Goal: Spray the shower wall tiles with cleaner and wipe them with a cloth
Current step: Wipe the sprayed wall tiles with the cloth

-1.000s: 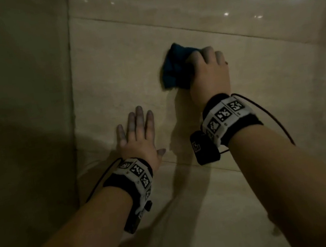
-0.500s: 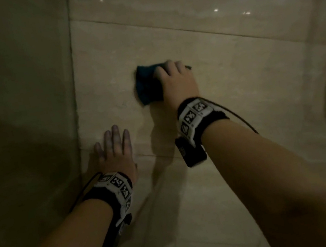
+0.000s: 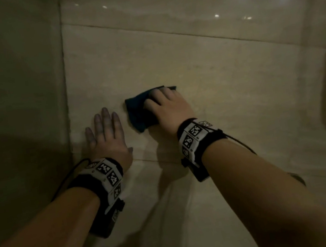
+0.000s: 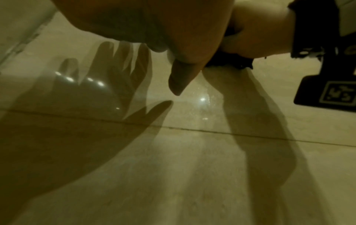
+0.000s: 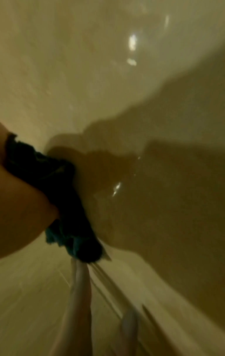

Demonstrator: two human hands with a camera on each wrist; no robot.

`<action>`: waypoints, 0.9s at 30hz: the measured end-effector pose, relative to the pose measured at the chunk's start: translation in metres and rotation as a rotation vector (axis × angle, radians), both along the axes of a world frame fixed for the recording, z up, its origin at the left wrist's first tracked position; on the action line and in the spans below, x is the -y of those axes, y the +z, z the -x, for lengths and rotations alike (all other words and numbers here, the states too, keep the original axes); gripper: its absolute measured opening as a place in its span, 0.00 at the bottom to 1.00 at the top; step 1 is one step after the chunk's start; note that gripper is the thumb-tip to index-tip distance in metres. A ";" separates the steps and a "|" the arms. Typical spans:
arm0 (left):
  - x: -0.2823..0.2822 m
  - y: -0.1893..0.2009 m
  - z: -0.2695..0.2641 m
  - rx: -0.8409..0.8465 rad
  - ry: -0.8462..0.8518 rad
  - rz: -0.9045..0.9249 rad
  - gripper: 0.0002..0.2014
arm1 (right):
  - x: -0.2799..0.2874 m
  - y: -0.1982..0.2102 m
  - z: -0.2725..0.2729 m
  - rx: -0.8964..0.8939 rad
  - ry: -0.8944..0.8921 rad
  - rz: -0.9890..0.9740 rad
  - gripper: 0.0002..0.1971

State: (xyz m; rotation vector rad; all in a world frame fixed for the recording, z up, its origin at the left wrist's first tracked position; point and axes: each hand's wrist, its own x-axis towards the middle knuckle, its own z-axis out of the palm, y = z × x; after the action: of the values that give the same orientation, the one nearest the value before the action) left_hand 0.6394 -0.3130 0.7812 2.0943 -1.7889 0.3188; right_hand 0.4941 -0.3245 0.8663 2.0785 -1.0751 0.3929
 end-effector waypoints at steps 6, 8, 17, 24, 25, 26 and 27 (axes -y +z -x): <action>0.004 0.019 0.007 0.008 -0.051 0.047 0.46 | -0.004 0.050 0.032 0.172 -0.045 0.108 0.20; 0.004 0.025 0.013 0.035 -0.069 0.062 0.45 | -0.005 0.056 0.045 0.279 -0.085 0.133 0.19; 0.000 0.035 0.048 0.103 -0.185 0.072 0.46 | -0.006 -0.022 0.096 0.200 0.003 0.138 0.16; 0.000 0.046 0.070 0.119 -0.188 0.077 0.49 | -0.008 0.013 0.119 0.320 -0.032 0.250 0.18; -0.001 0.046 0.071 0.114 -0.188 0.072 0.49 | -0.010 0.021 0.124 0.404 -0.043 0.282 0.17; -0.001 0.046 0.072 0.111 -0.188 0.067 0.49 | -0.010 0.028 0.130 0.484 -0.062 0.297 0.16; -0.001 0.046 0.072 0.110 -0.185 0.063 0.49 | -0.011 0.034 0.136 0.546 -0.086 0.302 0.16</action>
State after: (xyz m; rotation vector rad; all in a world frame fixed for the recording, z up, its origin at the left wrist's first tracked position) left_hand 0.5674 -0.3122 0.8270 1.8847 -1.9912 0.4415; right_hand 0.3582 -0.3133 0.9007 1.6857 -1.3126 1.0531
